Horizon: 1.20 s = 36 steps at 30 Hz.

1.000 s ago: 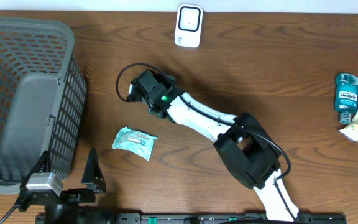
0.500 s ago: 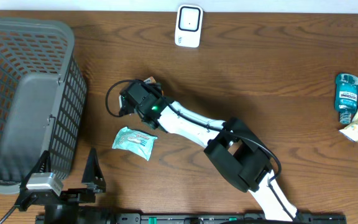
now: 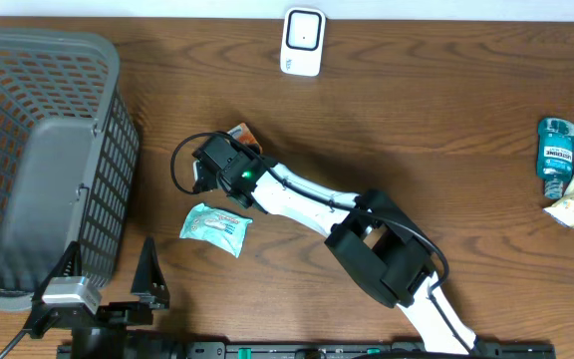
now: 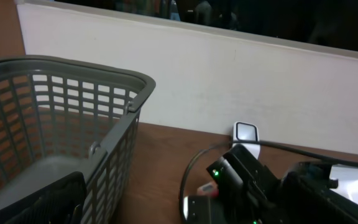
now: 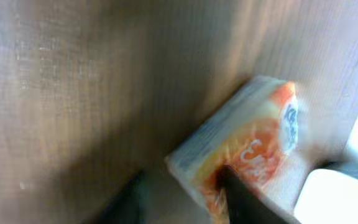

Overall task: Scan the item barcode
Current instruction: 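Lower the right gripper onto the orange tissue pack and close it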

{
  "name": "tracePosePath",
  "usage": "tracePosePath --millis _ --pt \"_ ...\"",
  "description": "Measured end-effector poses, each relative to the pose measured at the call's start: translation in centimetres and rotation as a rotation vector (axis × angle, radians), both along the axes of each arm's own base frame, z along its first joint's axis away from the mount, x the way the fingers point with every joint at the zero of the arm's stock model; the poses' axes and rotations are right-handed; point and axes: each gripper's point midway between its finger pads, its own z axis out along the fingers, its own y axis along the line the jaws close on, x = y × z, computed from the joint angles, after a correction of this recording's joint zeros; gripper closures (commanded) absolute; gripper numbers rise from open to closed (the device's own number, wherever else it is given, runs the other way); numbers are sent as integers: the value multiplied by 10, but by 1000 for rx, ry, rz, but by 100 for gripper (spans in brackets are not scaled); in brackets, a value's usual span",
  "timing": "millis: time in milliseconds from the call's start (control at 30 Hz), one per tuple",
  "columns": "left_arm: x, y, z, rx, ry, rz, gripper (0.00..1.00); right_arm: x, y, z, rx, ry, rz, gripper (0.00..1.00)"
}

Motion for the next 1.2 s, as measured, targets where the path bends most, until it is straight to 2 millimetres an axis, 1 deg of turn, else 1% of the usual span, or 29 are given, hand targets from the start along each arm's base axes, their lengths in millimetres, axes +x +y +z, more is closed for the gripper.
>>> tracePosePath --millis 200,333,467,500,533,567,633,700,733,767,800,833,867,900,933,967,1000,1067,1100,1200 --pt "0 0 0 0 1 0 2 -5 -9 2 24 40 -105 99" --pt "0 0 0 0 1 0 2 -20 -22 5 55 103 -237 99" --pt "0 0 0 0 2 0 2 -33 -33 14 141 157 -410 99" --pt "0 0 0 0 1 0 2 -34 -35 18 168 166 -454 99" --pt "0 0 0 0 2 0 2 -36 -38 28 223 179 -532 99" --pt "0 0 0 0 2 0 2 -37 -39 35 258 186 -572 99" --pt "0 0 0 0 1 0 2 -39 -45 57 361 221 -707 99" --pt "0 0 0 0 2 0 2 -41 -54 81 485 271 -876 99" --pt "0 0 0 0 2 0 2 -44 -61 89 538 306 -978 98" --pt "0 0 0 0 2 0 2 -46 -65 93 568 327 -1051 94" --pt "0 0 0 0 2 0 2 -48 -70 94 590 347 -1119 79" --pt "0 0 0 0 2 0 2 -50 -74 93 610 371 -1194 67" --pt "0 0 0 0 1 0 2 -50 -76 90 634 393 -1261 49" --pt "0 0 0 0 2 0 2 -49 -76 89 639 404 -1268 32" --pt "0 0 -1 0 2 0 2 -46 -71 88 647 410 -1234 22" --pt "0 0 -1 0 2 0 2 -44 -67 89 645 410 -1191 19" --pt "0 0 0 0 2 0 2 -45 -61 88 621 411 -1103 19" --pt "0 0 0 0 2 0 2 -49 -54 87 569 402 -984 19" --pt "0 0 0 0 2 0 2 -53 -49 83 517 393 -892 21" --pt "0 0 -1 0 2 0 2 -56 -45 71 439 369 -782 23"
